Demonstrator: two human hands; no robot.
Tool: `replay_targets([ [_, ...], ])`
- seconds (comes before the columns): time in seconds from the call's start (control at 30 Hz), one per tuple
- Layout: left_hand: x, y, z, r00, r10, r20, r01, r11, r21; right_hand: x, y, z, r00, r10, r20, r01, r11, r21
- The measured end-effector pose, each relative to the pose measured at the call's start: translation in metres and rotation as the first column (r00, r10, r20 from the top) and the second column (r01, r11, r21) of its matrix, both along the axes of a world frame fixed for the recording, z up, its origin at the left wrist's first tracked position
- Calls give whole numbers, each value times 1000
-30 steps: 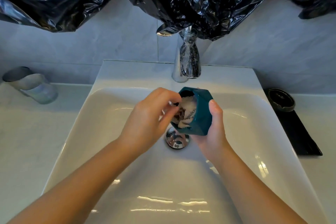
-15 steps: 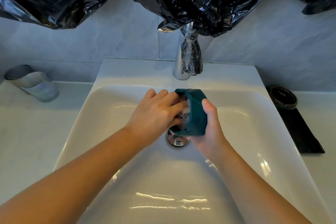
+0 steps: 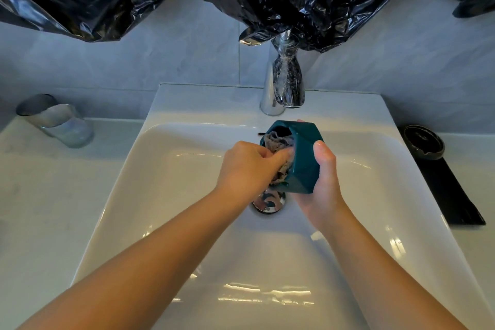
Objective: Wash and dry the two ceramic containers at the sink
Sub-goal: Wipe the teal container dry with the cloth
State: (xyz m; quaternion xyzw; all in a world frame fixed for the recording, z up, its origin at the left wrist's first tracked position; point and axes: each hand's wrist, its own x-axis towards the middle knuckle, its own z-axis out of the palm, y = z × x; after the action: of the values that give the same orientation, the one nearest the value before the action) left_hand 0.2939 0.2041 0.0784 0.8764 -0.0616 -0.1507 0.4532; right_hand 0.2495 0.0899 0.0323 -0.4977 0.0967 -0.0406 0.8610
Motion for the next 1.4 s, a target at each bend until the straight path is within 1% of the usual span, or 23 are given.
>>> replay_targets([
  [0.07, 2, 12, 6, 985, -47, 168, 42, 999, 34, -1, -4, 0, 1000, 27, 14, -28, 998, 60],
  [0.1, 4, 22, 10, 928, -108, 357, 92, 994, 62, -1, -4, 1, 1000, 28, 6, -28, 997, 77],
  [0.13, 7, 32, 14, 805, -211, 554, 193, 977, 91, -1, -4, 1, 1000, 19, -5, -19, 996, 83],
  [0.17, 12, 42, 14, 621, -352, 700, 335, 927, 169, -1, -2, 3, 1000, 20, -6, -19, 996, 86],
  [0.2, 16, 48, 13, 406, -489, 772, 439, 845, 304, 0, -1, 4, 999, 33, 10, -33, 995, 96],
  [0.23, 21, 52, 11, 220, -600, 769, 478, 754, 451, 1, 1, 6, 998, 49, 34, -52, 993, 106],
  [0.27, 25, 53, 9, 102, -685, 721, 465, 674, 574, 1, 1, 5, 996, 68, 54, -74, 990, 118],
  [0.3, 29, 52, 8, 40, -747, 664, 426, 614, 665, 1, 1, 6, 995, 81, 63, -88, 988, 129],
  [0.37, 32, 49, 9, -1, -817, 577, 326, 545, 772, -2, 0, 6, 993, 98, 72, -108, 982, 158],
  [0.43, 34, 46, 9, 18, -819, 573, 256, 558, 790, -4, -1, 6, 992, 102, 69, -113, 976, 184],
  [0.53, 33, 40, 2, 71, -757, 650, 194, 650, 735, -3, 2, 6, 992, 116, 52, -124, 975, 182],
  [0.6, 28, 36, -6, 142, -711, 689, 159, 704, 693, -3, 2, 5, 990, 124, 62, -131, 981, 142],
  [0.73, 14, 30, -22, 359, -602, 713, 128, 789, 601, -1, 6, 5, 995, 81, 59, -82, 997, 9],
  [0.83, 7, 26, -28, 589, -482, 649, 205, 865, 457, -1, 8, 1, 994, 65, 92, -58, 995, -80],
  [0.93, 0, 22, -20, 906, -285, 314, 264, 959, 107, -2, 7, 0, 989, 54, 135, -32, 987, -160],
  [1.0, -1, 18, -10, 988, -157, 3, 157, 985, -69, -4, 5, 1, 986, 63, 154, -24, 969, -247],
  [1.1, -1, 20, -3, 916, -69, -395, 23, 992, -120, -5, 2, 0, 976, 131, 175, -64, 936, -347],
  [1.2, 3, 27, -3, 792, -69, -606, -43, 985, -169, -5, 2, 0, 972, 160, 173, -93, 935, -342],
  [1.23, 5, 28, 0, 789, -82, -608, -30, 985, -172, -4, 1, -2, 974, 153, 169, -92, 942, -324],
  [1.3, 6, 31, 7, 878, -90, -470, 41, 993, -115, -3, 2, -4, 980, 134, 145, -89, 955, -281],
  [1.33, 4, 34, 9, 951, -76, -299, 63, 997, -54, -2, 2, -4, 985, 122, 124, -87, 963, -254],
  [1.37, 3, 39, 9, 997, -65, -50, 64, 998, -24, -2, 1, -5, 988, 110, 109, -83, 971, -226],
  [1.4, 2, 45, 10, 980, -74, 187, 87, 995, -58, -2, 1, -4, 991, 96, 96, -76, 977, -200],
])
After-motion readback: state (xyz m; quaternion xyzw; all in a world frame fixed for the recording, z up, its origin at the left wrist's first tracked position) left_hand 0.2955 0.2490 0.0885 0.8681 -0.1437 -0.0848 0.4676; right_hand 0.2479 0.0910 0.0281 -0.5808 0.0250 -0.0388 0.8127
